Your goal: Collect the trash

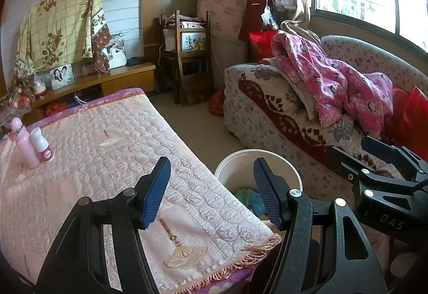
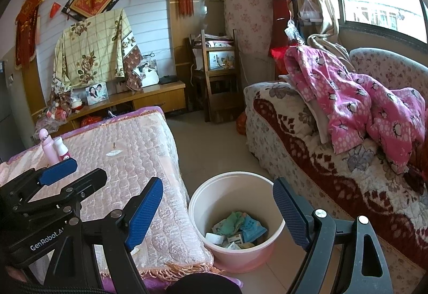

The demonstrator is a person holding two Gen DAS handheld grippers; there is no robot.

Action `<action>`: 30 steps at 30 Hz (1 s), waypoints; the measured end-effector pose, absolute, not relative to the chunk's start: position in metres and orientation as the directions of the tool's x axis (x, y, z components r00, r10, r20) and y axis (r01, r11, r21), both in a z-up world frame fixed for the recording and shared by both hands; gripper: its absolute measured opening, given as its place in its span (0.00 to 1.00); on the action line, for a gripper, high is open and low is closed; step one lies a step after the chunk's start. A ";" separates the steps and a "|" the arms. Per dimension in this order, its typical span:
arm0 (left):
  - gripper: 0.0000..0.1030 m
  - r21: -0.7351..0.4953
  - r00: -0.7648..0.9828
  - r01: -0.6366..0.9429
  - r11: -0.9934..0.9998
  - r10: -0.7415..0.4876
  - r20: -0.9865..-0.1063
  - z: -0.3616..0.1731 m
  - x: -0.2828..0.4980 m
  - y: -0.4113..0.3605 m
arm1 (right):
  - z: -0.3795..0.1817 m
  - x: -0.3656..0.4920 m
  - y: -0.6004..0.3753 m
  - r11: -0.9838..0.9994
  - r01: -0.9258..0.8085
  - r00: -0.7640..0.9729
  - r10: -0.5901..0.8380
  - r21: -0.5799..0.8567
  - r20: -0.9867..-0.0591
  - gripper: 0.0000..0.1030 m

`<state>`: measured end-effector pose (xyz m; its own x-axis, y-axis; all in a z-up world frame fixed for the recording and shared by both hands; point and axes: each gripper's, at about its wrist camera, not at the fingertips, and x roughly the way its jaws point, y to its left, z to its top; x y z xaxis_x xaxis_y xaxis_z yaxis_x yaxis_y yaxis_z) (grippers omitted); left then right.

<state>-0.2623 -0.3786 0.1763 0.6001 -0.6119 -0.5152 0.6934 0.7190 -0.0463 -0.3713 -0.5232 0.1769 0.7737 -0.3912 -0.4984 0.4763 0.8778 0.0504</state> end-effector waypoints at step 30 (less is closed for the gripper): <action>0.61 -0.060 0.580 0.700 0.712 -0.615 -0.534 0.170 -0.264 -0.383 | 0.174 -0.371 -0.526 0.878 0.477 0.769 -0.389 0.048 -0.507 0.82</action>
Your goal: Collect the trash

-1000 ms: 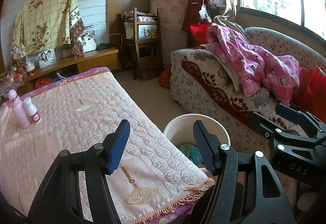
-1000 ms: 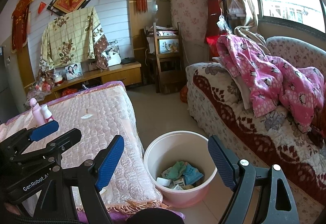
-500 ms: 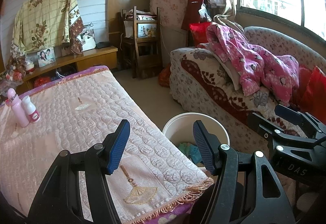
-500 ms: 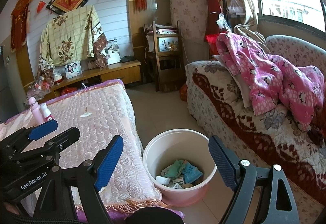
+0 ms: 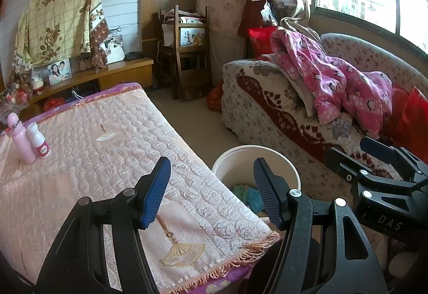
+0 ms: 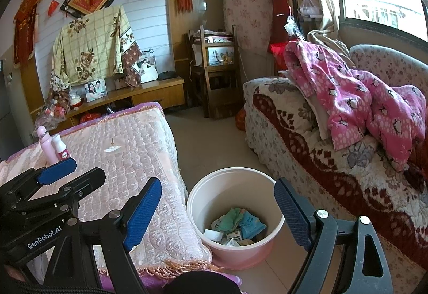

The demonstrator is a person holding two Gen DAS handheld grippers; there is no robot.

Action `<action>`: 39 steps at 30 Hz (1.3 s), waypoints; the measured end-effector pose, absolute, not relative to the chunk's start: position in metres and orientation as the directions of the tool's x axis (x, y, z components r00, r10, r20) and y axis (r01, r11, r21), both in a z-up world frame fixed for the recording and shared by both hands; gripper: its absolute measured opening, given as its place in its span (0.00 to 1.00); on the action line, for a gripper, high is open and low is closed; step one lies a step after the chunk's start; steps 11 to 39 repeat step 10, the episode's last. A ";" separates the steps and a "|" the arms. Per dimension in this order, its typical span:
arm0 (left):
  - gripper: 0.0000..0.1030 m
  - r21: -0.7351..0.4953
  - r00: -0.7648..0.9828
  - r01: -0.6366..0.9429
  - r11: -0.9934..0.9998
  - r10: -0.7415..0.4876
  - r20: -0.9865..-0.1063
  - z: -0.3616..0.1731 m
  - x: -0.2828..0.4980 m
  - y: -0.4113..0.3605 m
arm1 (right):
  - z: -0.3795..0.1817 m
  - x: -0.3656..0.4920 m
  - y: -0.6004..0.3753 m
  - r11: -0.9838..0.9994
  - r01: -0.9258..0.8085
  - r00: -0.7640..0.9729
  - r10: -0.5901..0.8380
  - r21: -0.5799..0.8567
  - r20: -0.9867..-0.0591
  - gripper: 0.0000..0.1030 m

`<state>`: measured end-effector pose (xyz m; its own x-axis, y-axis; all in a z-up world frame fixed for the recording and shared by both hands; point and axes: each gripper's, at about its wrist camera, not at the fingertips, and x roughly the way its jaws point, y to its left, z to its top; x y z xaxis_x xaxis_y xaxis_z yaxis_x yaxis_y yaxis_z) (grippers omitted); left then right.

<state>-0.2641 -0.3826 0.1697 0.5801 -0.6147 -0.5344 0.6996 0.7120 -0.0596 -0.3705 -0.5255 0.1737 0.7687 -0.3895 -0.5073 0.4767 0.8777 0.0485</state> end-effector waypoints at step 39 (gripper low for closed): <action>0.61 -0.064 0.575 0.702 0.709 -0.618 -0.536 0.166 -0.261 -0.377 | 0.159 -0.373 -0.519 0.883 0.468 0.762 -0.379 0.042 -0.525 0.82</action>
